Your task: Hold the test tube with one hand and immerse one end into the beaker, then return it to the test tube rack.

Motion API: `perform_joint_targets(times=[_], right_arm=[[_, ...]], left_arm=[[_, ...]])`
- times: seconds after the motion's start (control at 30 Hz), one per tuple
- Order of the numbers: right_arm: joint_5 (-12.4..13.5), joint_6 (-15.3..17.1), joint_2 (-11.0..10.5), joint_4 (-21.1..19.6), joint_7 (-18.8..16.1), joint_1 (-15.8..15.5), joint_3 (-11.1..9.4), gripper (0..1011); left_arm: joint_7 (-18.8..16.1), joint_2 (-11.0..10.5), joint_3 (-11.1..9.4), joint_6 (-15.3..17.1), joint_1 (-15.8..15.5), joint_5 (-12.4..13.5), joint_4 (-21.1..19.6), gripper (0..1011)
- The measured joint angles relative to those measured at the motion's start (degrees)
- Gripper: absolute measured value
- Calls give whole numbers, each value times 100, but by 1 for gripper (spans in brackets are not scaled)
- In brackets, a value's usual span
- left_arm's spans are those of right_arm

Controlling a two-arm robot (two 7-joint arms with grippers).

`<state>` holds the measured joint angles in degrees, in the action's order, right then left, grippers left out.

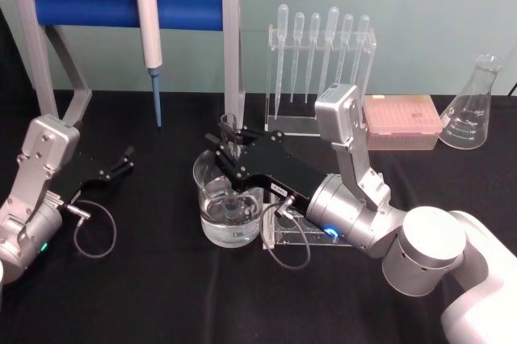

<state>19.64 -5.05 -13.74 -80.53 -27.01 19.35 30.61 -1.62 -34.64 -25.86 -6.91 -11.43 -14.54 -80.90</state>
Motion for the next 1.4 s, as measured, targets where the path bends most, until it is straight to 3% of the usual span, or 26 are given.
perform_joint_targets(times=[1.4], right_arm=[[0, 0, 0, 0, 0, 0, 0, 224]], left_arm=[[0, 0, 0, 0, 0, 0, 0, 1000]])
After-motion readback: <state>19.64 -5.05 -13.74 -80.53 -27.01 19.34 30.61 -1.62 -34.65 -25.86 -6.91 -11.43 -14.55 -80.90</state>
